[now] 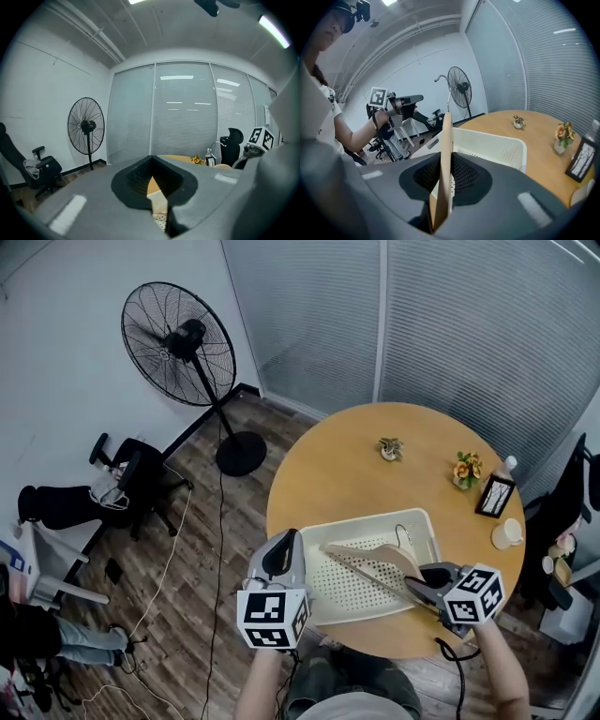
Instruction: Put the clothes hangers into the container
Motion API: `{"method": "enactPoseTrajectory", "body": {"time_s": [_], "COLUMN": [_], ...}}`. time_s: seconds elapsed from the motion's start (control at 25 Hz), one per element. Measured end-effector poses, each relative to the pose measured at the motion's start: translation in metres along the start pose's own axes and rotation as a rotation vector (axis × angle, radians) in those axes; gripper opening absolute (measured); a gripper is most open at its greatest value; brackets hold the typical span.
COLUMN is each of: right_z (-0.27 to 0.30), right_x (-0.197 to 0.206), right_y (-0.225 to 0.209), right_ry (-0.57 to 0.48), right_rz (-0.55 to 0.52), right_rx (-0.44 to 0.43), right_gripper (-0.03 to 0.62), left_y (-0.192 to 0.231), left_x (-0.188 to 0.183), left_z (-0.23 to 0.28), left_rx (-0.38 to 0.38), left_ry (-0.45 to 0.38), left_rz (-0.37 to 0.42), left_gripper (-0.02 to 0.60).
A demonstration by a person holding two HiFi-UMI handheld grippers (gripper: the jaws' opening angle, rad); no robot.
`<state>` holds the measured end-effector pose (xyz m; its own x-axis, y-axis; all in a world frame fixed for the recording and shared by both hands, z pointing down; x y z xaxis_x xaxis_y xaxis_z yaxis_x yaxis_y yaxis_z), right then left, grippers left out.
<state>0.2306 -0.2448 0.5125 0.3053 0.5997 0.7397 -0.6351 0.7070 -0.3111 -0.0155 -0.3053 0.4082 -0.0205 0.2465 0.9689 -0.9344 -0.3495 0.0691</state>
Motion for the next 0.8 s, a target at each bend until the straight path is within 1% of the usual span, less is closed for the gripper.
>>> {"method": "enactPoseTrajectory", "body": {"time_s": [0.48, 0.68, 0.8], "right_z": [0.036, 0.047, 0.051], "right_x": [0.013, 0.014, 0.014], "right_y": [-0.015, -0.025, -0.031], "right_ry": [0.123, 0.147, 0.164], "right_rz": [-0.003, 0.050, 0.066], "right_rx": [-0.026, -0.052, -0.042], "right_gripper": [0.083, 0.083, 0.083], "left_y": [0.006, 0.005, 0.006], "left_x": [0.005, 0.009, 0.009], "left_z": [0.002, 0.007, 0.009], "left_rx": [-0.023, -0.027, -0.026], "left_ry": [0.018, 0.028, 0.029], "left_rz": [-0.002, -0.006, -0.010], "left_gripper": [0.001, 0.001, 0.001]}}
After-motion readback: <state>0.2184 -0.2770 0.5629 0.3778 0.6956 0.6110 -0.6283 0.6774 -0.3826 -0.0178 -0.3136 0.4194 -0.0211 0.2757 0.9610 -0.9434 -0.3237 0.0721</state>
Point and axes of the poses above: the fingertips, and each gripper's own axes: z forward along the fingers, y to its left, x out of its underside, the point moved 3 cm from there along -z, backward along the fingers, and after that the axes turned 1 degree about x, right-handed, at the moved point
